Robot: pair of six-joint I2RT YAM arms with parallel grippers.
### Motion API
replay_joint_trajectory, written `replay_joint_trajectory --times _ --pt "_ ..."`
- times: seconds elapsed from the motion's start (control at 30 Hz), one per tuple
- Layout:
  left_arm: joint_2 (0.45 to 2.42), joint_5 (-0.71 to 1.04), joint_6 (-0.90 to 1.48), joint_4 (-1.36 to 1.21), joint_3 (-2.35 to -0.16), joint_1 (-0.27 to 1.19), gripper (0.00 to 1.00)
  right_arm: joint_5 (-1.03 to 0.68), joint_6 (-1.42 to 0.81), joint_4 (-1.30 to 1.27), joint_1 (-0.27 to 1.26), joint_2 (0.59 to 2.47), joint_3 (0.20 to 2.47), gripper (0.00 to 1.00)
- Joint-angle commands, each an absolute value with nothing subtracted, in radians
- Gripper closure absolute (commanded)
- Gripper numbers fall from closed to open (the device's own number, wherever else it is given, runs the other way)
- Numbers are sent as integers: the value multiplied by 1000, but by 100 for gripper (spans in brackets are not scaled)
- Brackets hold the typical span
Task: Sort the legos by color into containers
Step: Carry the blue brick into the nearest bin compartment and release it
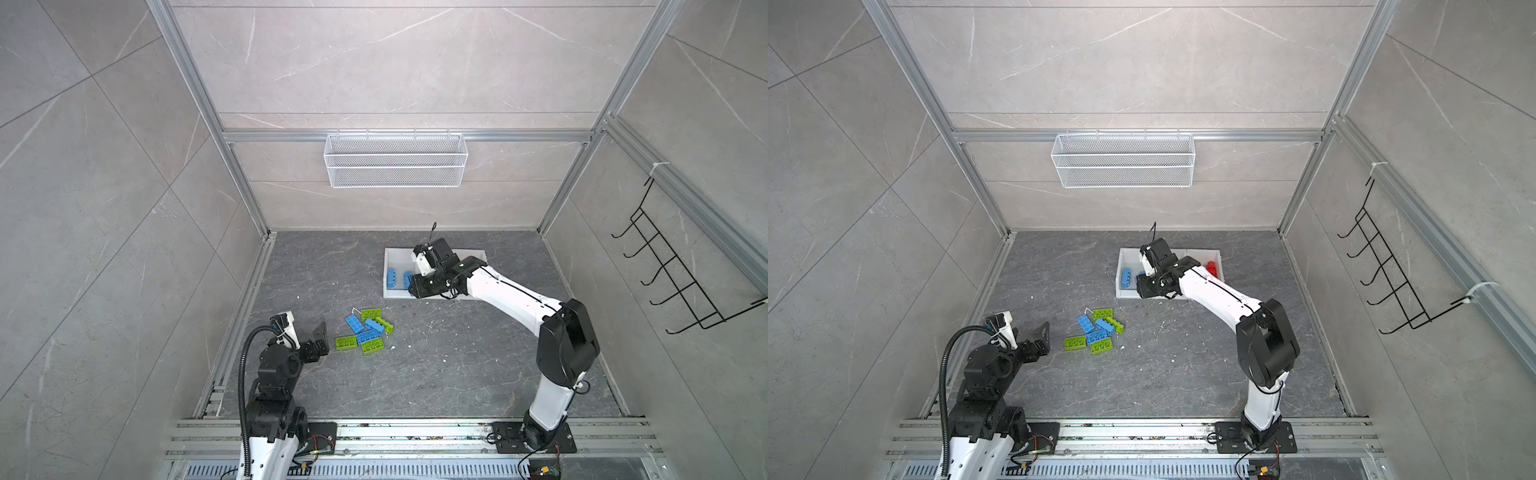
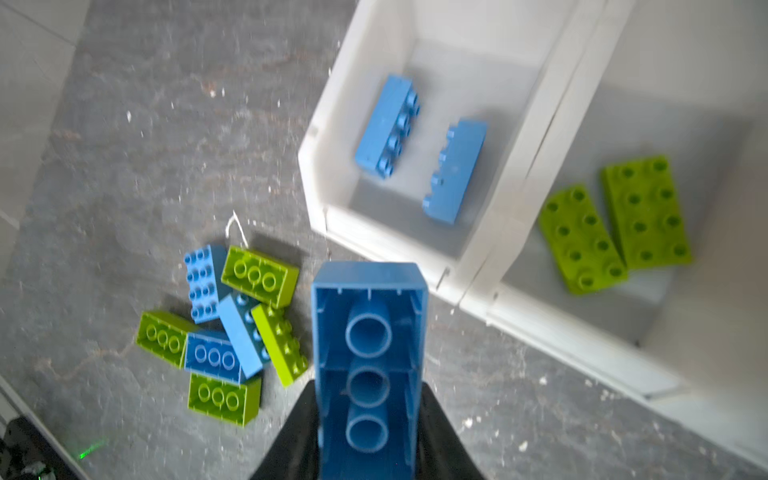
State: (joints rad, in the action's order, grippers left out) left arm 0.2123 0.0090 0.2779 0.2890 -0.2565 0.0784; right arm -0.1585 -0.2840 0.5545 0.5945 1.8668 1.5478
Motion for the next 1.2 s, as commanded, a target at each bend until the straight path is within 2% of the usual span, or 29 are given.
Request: replay_joint_trajectory --times 0.0,0.53,0.6,0.7,0.77,0.87,1.0,1.17 --pt "205 15 285 273 -258 78 0 -192 -254 513 584 1947 1627 70" --pt "207 11 287 274 -260 78 0 -199 -293 502 549 2217 1893 67" --pt "207 10 287 274 -259 79 0 -200 -298 505 544 2229 1897 62" --pt "205 10 287 274 -260 78 0 -205 -288 517 541 2228 1904 47" --pt "206 10 288 275 -259 78 0 -211 -276 527 543 2212 1898 38" --pt "204 10 288 275 -259 78 0 -218 -252 537 543 2165 1869 33" --pt "202 11 287 275 -259 78 0 -221 -223 533 550 2051 1750 34" --pt "202 4 290 277 -258 78 0 -243 -184 450 610 1854 1475 36"
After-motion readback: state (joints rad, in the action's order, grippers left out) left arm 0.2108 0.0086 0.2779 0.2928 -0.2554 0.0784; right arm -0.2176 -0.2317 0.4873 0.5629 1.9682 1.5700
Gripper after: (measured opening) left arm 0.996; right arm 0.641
